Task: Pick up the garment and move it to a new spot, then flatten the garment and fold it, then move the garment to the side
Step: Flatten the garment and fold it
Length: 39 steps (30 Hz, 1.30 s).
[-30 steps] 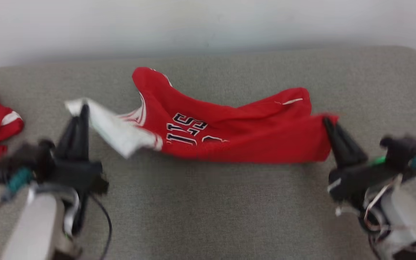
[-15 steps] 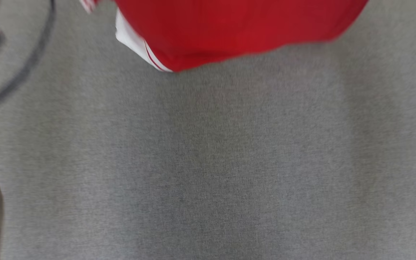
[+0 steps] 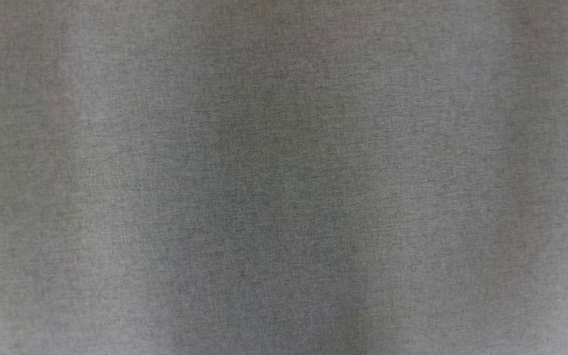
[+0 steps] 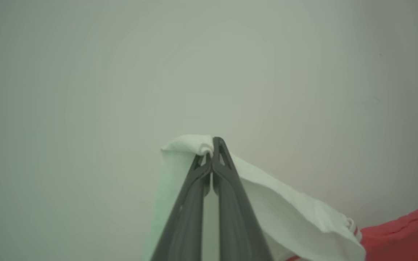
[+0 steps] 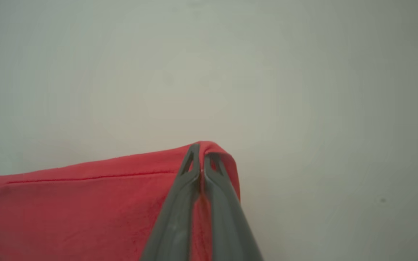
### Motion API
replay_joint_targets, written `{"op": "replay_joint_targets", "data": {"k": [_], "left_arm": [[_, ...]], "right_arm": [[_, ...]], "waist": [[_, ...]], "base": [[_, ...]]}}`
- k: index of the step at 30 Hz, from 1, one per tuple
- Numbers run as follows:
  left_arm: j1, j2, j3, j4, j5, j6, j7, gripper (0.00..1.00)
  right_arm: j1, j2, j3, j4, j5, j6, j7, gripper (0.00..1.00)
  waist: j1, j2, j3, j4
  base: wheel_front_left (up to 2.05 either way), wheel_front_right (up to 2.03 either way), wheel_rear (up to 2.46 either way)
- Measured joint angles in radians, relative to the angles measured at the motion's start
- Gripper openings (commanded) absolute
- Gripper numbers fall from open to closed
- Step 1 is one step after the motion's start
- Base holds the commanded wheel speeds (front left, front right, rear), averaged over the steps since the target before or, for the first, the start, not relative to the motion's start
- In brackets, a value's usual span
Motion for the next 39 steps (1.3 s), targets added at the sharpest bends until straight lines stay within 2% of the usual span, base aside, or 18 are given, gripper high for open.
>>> {"op": "replay_joint_targets", "data": {"k": [8, 14, 23, 27, 31, 34, 39], "left_arm": [[-0.125, -0.013, -0.029, 0.105, -0.016, 0.0, -0.035, 0.0], [-0.128, -0.008, -0.08, 0.16, -0.044, 0.0, -0.044, 0.0], [-0.079, -0.016, -0.102, 0.171, -0.118, 0.0, -0.07, 0.0], [0.017, -0.019, -0.113, 0.119, -0.16, 0.0, -0.079, 0.0], [0.214, 0.02, -0.085, 0.004, -0.198, 0.001, -0.085, 0.0], [0.374, 0.03, -0.047, -0.129, -0.206, 0.018, -0.086, 0.0], [0.7, 0.054, 0.012, -0.411, -0.215, 0.105, -0.086, 0.0]], "right_arm": [[-0.12, -0.006, 0.056, 0.107, 0.009, 0.0, -0.018, 0.0], [-0.133, -0.004, 0.121, 0.132, 0.038, 0.0, -0.027, 0.0], [-0.095, -0.04, 0.201, 0.128, 0.114, 0.0, -0.063, 0.0], [0.006, -0.062, 0.246, 0.076, 0.167, 0.0, -0.093, 0.0], [0.197, -0.113, 0.305, -0.035, 0.241, 0.0, -0.129, 0.0], [0.327, -0.171, 0.339, -0.121, 0.27, 0.0, -0.148, 0.0], [0.566, -0.256, 0.344, -0.25, 0.339, 0.0, -0.202, 0.0]], "waist": [[-0.0006, -0.0003, -0.005, 0.001], [-0.0006, -0.0003, 0.007, -0.009], [-0.0003, -0.0002, 0.028, -0.009], [-0.0005, -0.0003, 0.002, -0.004], [-0.0004, -0.0003, -0.05, -0.001], [-0.0005, -0.0003, -0.087, 0.002], [-0.0007, -0.0006, -0.156, 0.011]], "base": [[0.0, 0.0, 0.0], [0.0, 0.0, 0.0], [0.0, 0.0, 0.0], [0.0, 0.0, 0.0], [0.0, 0.0, 0.0], [0.0, 0.0, 0.0], [0.0, 0.0, 0.0]]}}
